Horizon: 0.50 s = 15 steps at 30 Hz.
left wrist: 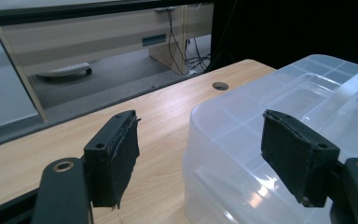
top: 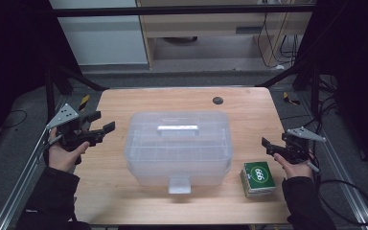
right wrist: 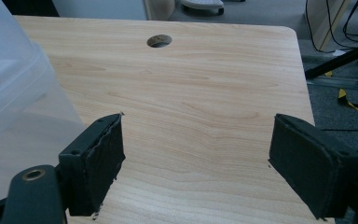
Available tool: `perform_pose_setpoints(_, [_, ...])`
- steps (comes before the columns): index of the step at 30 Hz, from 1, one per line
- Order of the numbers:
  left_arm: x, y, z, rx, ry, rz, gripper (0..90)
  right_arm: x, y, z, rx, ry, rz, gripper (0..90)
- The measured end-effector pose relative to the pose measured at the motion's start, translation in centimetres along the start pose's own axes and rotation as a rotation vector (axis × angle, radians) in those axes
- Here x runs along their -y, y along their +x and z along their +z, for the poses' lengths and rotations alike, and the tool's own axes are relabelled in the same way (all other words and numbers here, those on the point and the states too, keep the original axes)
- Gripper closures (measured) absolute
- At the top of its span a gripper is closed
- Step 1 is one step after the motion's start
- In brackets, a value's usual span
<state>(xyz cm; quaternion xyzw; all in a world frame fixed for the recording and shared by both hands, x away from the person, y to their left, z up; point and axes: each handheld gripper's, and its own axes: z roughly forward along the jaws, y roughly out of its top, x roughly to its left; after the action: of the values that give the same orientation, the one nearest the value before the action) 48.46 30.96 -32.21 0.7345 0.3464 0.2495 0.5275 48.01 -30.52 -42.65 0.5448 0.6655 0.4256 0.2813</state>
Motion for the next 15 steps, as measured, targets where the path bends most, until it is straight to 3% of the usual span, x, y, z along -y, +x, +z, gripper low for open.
perform_pose_setpoints(12, [-3.1, -1.0, -0.7, -0.016, 0.009, 0.123, 26.8, 0.1, -0.1, 0.1, 0.007, 0.011, 0.001, 17.8])
perform_pose_setpoints(15, [-3.6, -1.6, -0.6, -0.021, 0.037, 0.150, 26.9, 0.1, -0.1, 0.1, 0.008, 0.010, 0.003, 17.8])
